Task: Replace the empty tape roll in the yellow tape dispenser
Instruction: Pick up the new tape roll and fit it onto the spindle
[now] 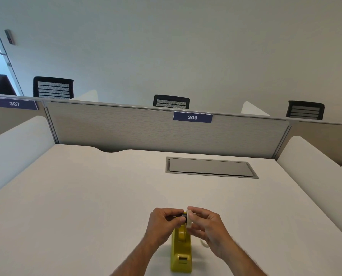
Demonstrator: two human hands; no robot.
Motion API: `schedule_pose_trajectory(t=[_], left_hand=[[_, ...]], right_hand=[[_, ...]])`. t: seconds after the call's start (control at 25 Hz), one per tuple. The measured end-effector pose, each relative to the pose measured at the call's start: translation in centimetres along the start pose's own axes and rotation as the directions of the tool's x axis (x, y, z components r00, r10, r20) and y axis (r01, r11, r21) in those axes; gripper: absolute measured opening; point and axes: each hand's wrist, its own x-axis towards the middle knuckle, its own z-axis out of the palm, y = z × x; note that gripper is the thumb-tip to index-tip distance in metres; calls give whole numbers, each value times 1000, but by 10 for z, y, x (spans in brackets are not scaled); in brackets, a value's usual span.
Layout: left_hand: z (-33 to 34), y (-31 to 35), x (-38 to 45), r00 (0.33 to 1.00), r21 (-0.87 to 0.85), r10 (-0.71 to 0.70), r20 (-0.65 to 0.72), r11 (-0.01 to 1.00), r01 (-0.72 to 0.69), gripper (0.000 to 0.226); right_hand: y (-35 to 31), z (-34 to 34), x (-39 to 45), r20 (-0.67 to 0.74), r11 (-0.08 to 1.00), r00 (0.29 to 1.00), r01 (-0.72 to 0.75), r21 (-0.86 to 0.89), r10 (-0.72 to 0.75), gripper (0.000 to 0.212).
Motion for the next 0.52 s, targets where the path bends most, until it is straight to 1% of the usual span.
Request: schedule_pose_trajectory(t=[0.24, 0.28, 0.4, 0.52], left_hand=[[0, 3, -1, 1000, -38, -19, 1, 999, 19, 21], [1, 3, -1, 1000, -31, -19, -2, 999, 19, 22], [2, 3, -1, 1000, -11, 3, -21, 1000, -3, 23], [4, 3, -2, 997, 33, 56, -47, 998, -54, 26]], right_hand=[[3, -2, 0, 70, 1000, 997, 17, -21, -15, 41], [4, -2, 1, 69, 999, 997, 27, -36, -25, 38], [7, -1, 3, 57, 998, 998, 35, -56, -31, 20], [9, 1, 3, 66, 996, 997, 40, -86, -34, 16]])
